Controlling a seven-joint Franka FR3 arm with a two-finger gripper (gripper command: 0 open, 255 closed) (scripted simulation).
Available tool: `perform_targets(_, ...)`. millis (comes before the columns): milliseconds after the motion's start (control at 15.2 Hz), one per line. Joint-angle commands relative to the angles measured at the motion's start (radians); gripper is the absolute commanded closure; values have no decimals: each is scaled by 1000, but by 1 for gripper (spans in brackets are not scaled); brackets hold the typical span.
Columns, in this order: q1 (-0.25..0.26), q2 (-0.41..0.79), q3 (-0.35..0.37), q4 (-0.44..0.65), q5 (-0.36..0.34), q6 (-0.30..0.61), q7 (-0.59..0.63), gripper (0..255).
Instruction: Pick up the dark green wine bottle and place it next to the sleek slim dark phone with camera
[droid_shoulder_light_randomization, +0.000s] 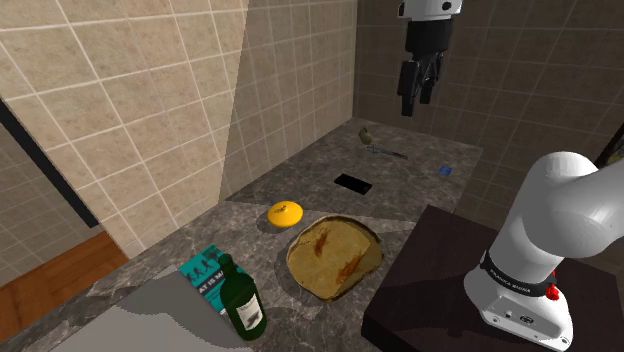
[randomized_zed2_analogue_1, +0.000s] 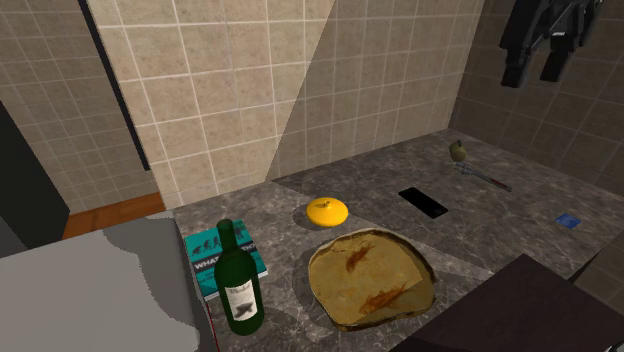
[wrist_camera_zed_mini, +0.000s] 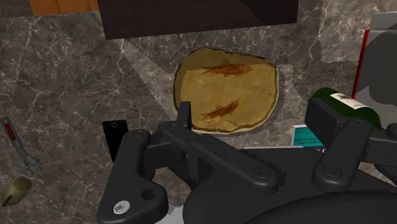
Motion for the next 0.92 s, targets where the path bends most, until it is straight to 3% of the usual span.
perform_targets(0, 0, 0, 0, 0, 0, 0, 0, 0)
perform_targets(858, 59, 221, 242, -59, 116, 338, 228, 0)
